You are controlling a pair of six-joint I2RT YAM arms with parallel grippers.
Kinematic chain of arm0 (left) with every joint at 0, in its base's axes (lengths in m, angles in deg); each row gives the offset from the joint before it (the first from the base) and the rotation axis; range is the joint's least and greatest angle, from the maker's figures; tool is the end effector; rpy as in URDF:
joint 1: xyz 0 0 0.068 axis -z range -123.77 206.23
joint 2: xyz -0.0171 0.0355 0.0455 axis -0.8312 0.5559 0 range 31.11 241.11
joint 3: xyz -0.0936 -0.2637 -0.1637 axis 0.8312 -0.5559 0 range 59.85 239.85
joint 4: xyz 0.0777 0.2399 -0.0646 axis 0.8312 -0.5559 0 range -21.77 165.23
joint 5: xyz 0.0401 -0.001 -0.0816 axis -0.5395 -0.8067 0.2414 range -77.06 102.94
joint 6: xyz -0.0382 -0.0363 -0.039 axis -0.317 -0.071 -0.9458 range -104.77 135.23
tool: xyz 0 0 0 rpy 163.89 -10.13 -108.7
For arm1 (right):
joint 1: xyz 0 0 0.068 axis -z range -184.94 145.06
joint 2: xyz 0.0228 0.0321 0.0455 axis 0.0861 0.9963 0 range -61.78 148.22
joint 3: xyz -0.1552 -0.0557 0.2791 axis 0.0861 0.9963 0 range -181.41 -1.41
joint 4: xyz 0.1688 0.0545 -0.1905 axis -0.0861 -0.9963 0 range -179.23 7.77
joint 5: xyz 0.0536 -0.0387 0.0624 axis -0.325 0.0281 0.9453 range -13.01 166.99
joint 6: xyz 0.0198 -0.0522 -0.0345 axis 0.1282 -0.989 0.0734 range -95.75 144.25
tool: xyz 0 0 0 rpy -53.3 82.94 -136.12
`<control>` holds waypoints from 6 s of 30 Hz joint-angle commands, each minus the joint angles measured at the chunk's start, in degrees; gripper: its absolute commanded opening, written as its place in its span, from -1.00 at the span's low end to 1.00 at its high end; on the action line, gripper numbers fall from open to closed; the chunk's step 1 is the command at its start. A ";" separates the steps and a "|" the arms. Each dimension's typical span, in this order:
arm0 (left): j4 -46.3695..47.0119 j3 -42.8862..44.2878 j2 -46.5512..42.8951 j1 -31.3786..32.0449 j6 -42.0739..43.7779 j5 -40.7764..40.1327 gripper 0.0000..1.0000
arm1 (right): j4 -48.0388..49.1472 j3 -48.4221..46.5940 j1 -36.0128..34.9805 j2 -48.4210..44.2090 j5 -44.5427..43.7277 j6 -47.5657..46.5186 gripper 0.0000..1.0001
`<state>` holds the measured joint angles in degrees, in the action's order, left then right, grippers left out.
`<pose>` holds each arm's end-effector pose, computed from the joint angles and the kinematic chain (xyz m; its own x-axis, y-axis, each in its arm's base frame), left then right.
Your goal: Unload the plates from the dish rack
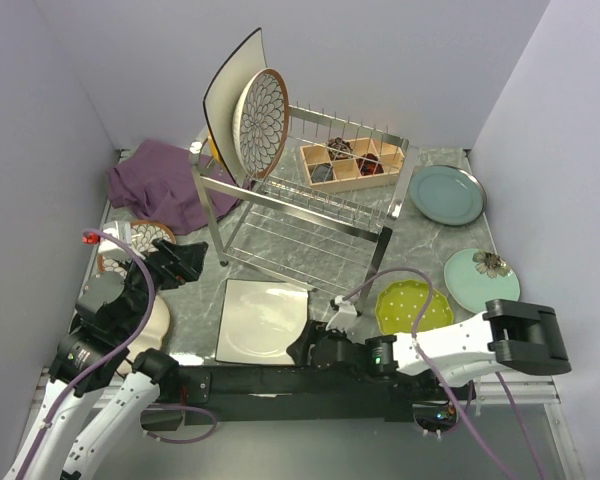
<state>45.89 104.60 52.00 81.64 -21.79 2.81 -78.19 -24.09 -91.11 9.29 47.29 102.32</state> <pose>0.0463 -0.0119 0.3681 -0.2280 -0.5479 -0.8049 0.1591 0.7946 -0.5859 0.0395 0.2066 0.1876 -0.8345 0.2584 -0.4867 -0.1287 0.7675 0.6280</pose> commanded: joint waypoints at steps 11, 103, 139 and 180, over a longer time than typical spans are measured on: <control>2.36 -0.02 0.56 -0.18 1.68 0.55 0.99 | 11.26 -8.34 0.65 14.00 4.11 -0.19 0.08; 6.06 51.99 35.97 17.64 26.10 -16.36 0.35 | -20.82 -36.48 0.39 -22.55 2.19 -51.08 1.00; -11.09 80.32 67.53 25.04 29.02 -32.85 0.52 | -21.53 -30.76 0.39 -29.06 5.43 -49.49 1.00; 0.69 74.43 72.46 24.25 39.56 -47.35 -0.98 | -17.48 -28.39 0.39 -29.41 7.55 -51.34 1.00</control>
<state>42.00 178.26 124.69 105.04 16.07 -43.92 -98.30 -52.37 -90.30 -20.48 54.62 52.18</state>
